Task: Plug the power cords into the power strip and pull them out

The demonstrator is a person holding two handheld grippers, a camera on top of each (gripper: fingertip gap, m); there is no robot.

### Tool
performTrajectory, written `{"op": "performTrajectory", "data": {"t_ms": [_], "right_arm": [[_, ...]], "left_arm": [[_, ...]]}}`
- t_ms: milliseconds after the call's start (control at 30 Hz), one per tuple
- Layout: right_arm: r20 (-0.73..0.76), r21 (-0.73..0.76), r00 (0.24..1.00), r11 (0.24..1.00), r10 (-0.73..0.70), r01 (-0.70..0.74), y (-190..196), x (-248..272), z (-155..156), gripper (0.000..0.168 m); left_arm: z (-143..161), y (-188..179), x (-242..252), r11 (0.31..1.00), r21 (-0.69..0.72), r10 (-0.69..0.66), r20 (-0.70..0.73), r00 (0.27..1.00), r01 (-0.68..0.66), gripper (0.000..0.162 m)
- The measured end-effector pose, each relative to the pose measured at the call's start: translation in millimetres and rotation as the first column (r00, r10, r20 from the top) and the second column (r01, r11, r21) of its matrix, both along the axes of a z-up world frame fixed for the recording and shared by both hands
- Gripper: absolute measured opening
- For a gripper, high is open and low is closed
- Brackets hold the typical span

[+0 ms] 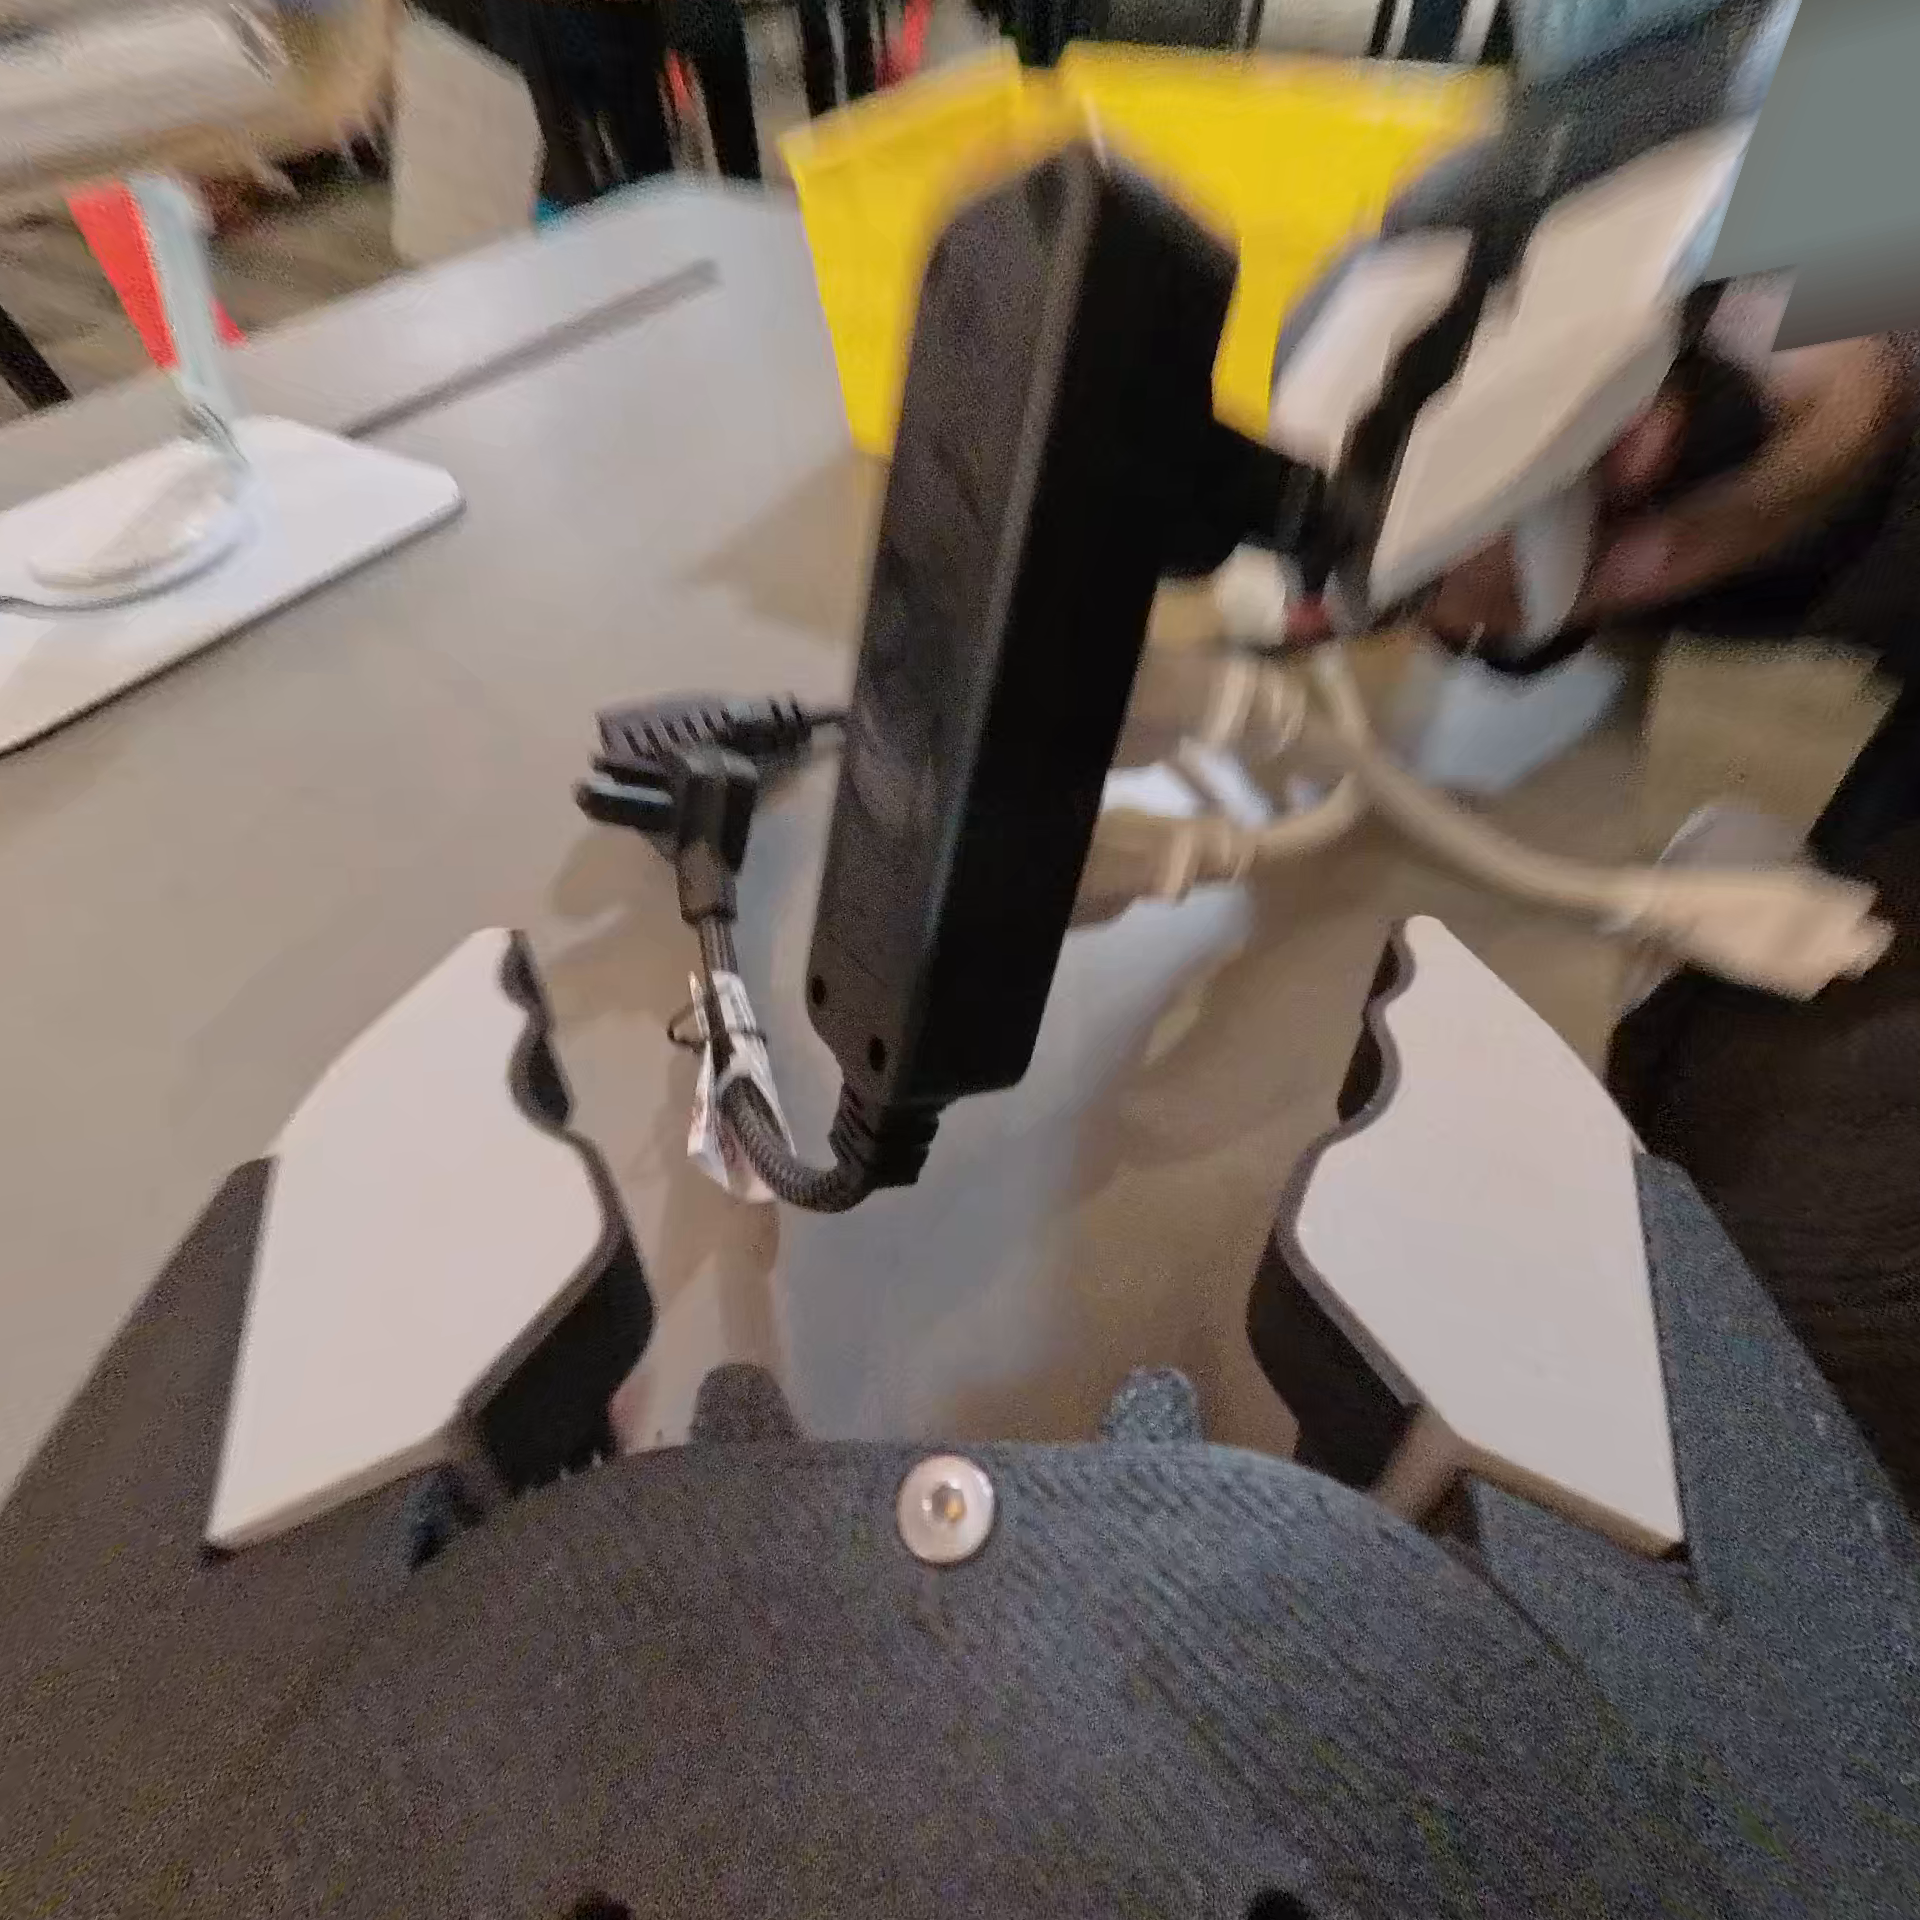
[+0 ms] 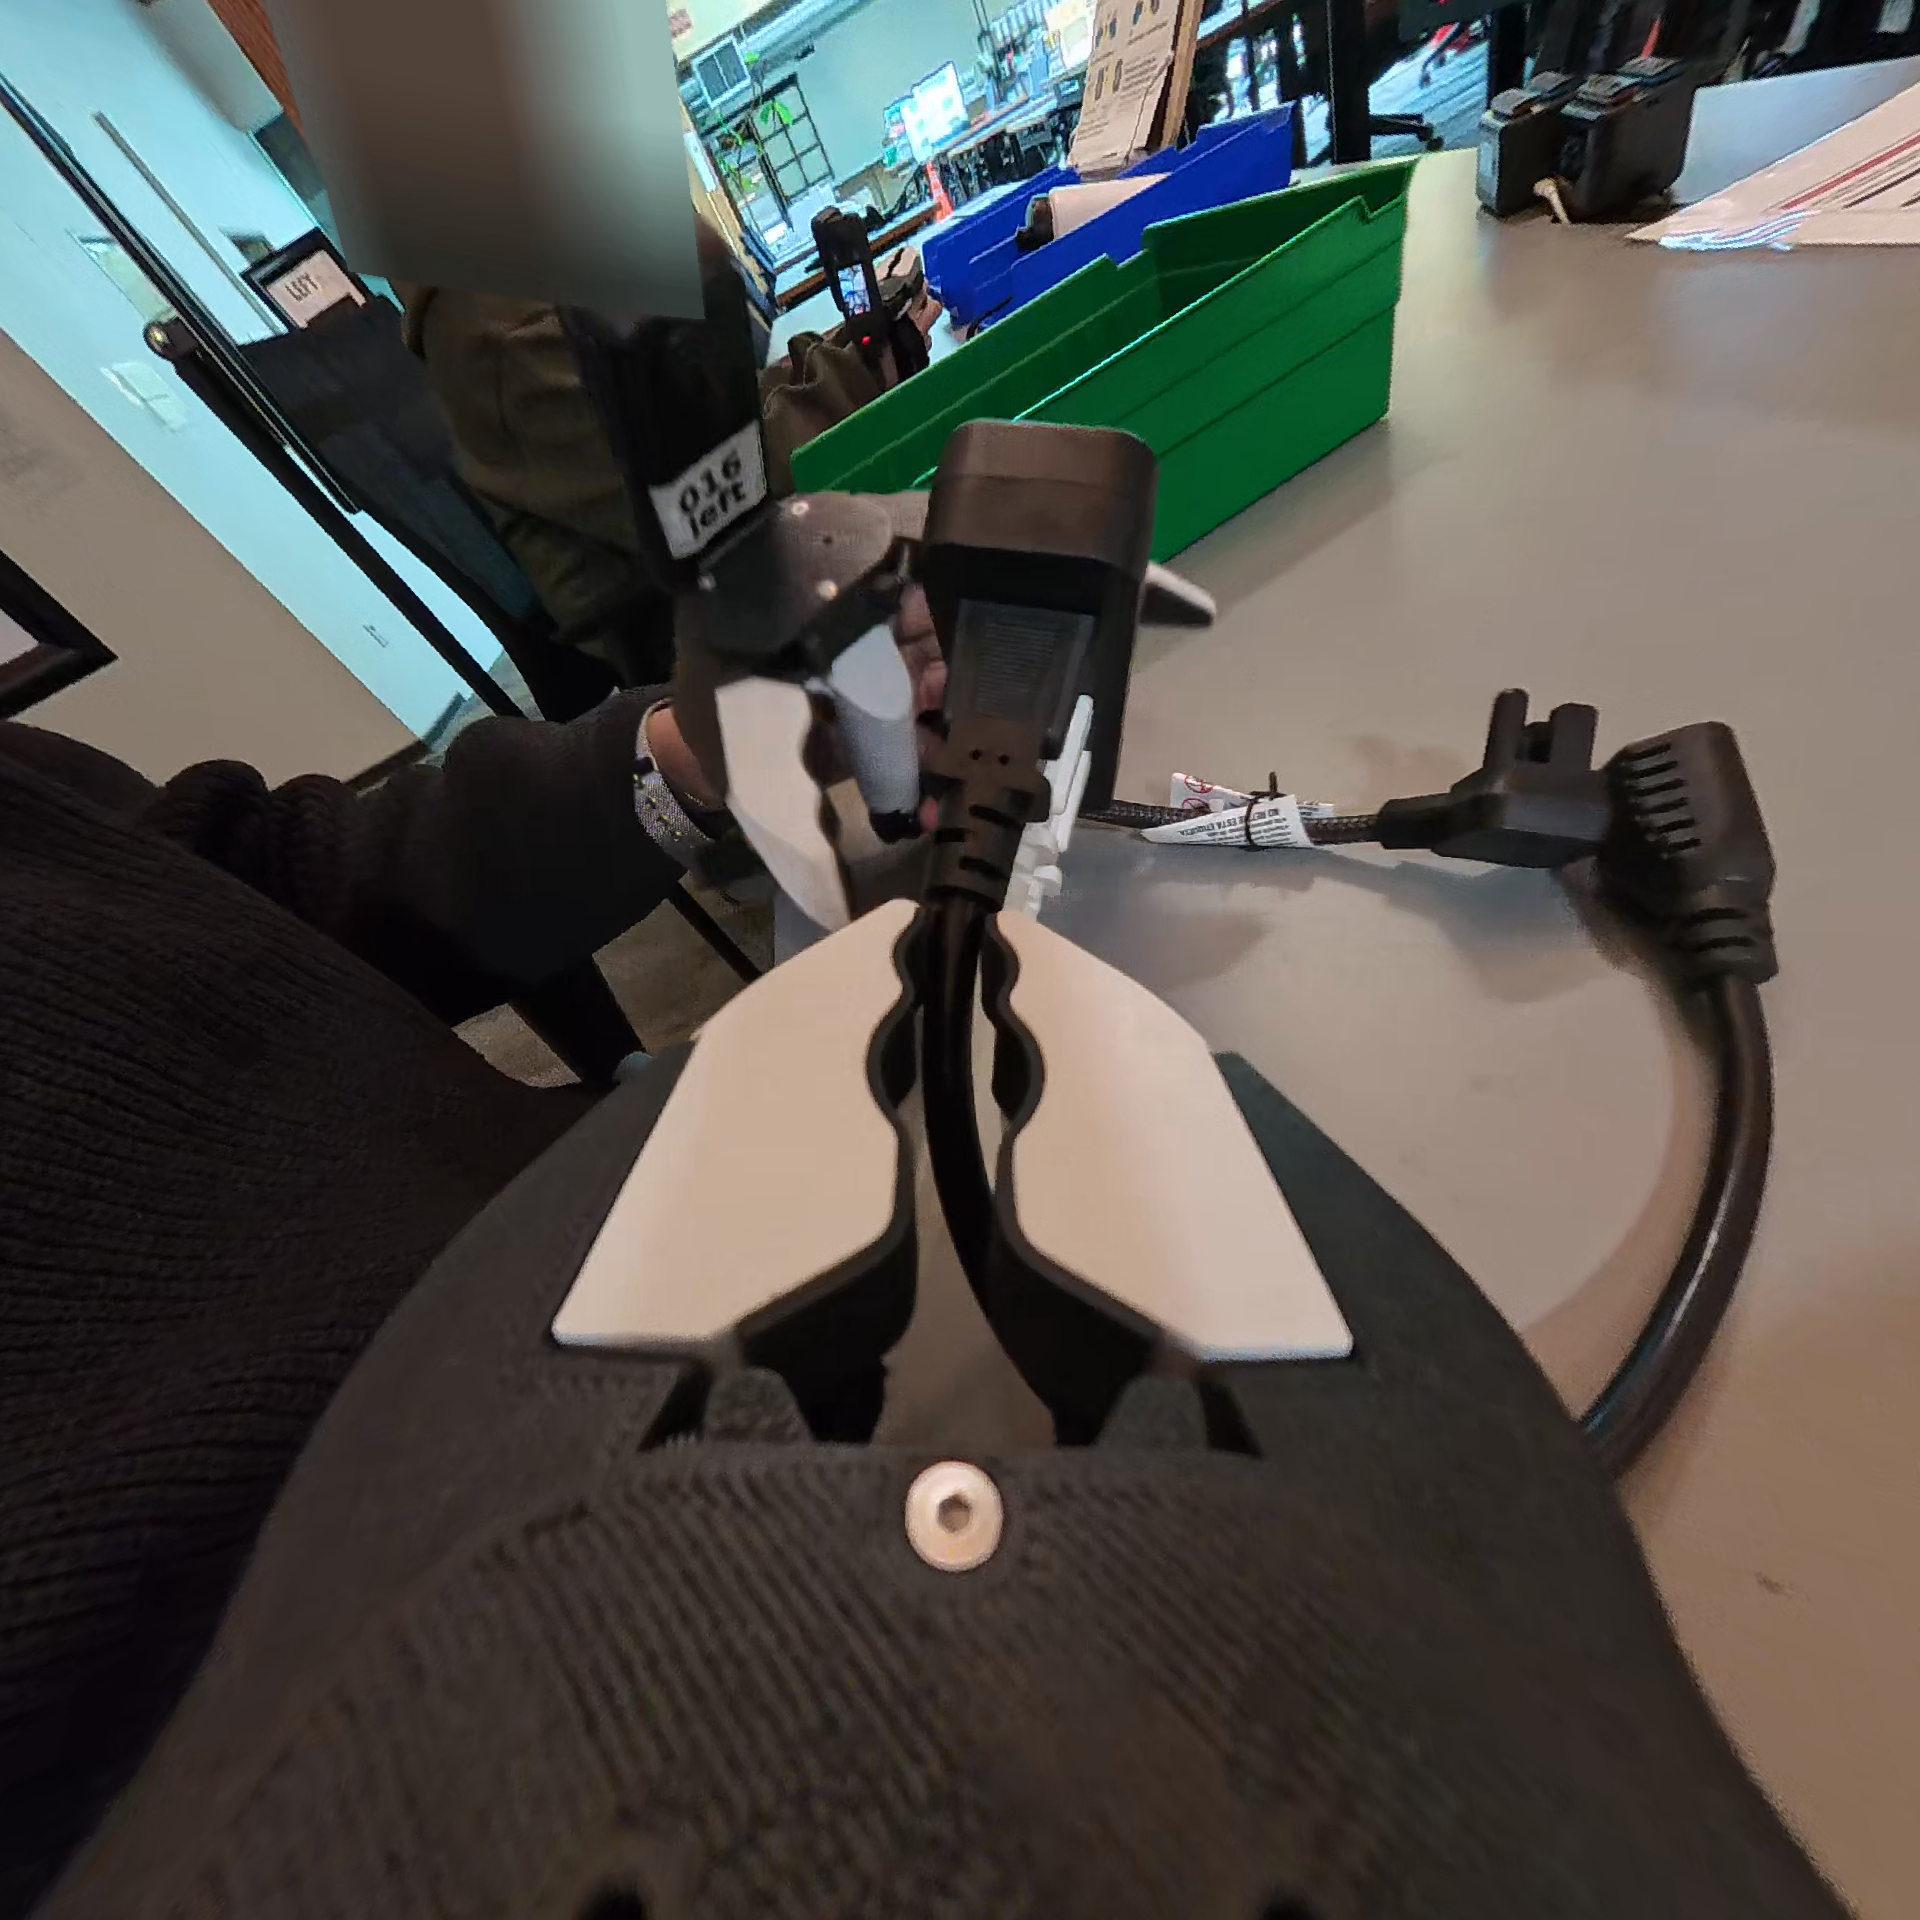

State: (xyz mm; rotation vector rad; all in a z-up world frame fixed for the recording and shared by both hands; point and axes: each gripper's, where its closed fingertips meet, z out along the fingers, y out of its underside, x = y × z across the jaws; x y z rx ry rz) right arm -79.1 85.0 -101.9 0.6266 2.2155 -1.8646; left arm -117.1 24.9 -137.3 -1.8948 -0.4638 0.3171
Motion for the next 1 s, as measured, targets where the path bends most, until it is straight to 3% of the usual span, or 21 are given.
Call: {"op": "performTrajectory", "data": {"t_ms": [67,200,267,333,367,400,433,500,533,600,700,767,867,933,1000], "right_arm": [[0.004,-0.007,1.000,1.000,-0.001,0.001,1,-1,0,0.009],[0.008,-0.015,1.000,1.000,0.007,-0.007,1,-1,0,0.009],[0.016,-0.027,1.000,1.000,0.008,-0.008,0,-2,1,0.009],[0.026,-0.040,1.000,0.999,0.007,-0.006,0,-3,1,0.009],[0.029,-0.044,1.000,0.999,0.005,-0.004,0,-3,1,0.009],[0.029,-0.046,1.000,0.999,0.003,-0.002,0,-4,1,0.010],[0.026,-0.046,1.000,0.999,0.002,0.000,0,-4,1,0.010],[0.012,-0.042,1.000,0.999,-0.004,0.005,0,-4,1,0.009],[0.004,-0.041,1.000,0.999,-0.007,0.007,-1,-4,1,0.009],[-0.008,-0.040,1.000,0.999,-0.016,0.016,-1,-4,1,0.009],[-0.027,-0.036,0.999,0.999,-0.028,0.027,0,-4,1,0.009],[-0.047,-0.029,0.998,0.999,-0.036,0.035,0,-3,1,0.009],[-0.054,-0.028,0.998,0.999,-0.040,0.038,0,-2,0,0.009],[-0.044,-0.034,0.998,0.999,-0.037,0.036,0,-3,0,0.009],[-0.033,-0.043,0.999,0.998,-0.035,0.034,-1,-3,1,0.009]], "left_arm": [[43,-11,-7,0.973,0.223,0.070,-0.037,0.997,-0.060,0.147],[125,-45,2,0.836,0.541,0.191,-0.133,0.973,-0.090,0.147],[154,-44,18,0.814,0.580,0.146,-0.156,0.977,-0.029,0.147],[178,-34,34,0.858,0.511,0.107,-0.255,0.961,0.040,0.146],[191,-29,43,0.884,0.462,0.091,-0.326,0.941,0.074,0.138],[208,-26,54,0.898,0.427,0.081,-0.407,0.910,0.111,0.120],[229,-28,64,0.900,0.417,0.112,-0.497,0.861,0.123,0.089],[275,-38,88,0.896,0.409,0.190,-0.703,0.686,0.172,0.011],[296,-41,94,0.891,0.416,0.227,-0.753,0.618,0.180,0.001],[327,-46,95,0.879,0.450,0.286,-0.761,0.582,0.157,0.000],[357,-52,93,0.810,0.555,0.351,-0.717,0.603,0.189,0.006],[366,-53,94,0.771,0.595,0.347,-0.694,0.631,0.230,0.008],[370,-56,91,0.792,0.581,0.372,-0.703,0.606,0.188,0.009],[378,-60,101,0.776,0.588,0.346,-0.700,0.624,0.229,0.022],[376,-55,121,0.770,0.530,0.172,-0.708,0.685,0.355,0.019]]}}
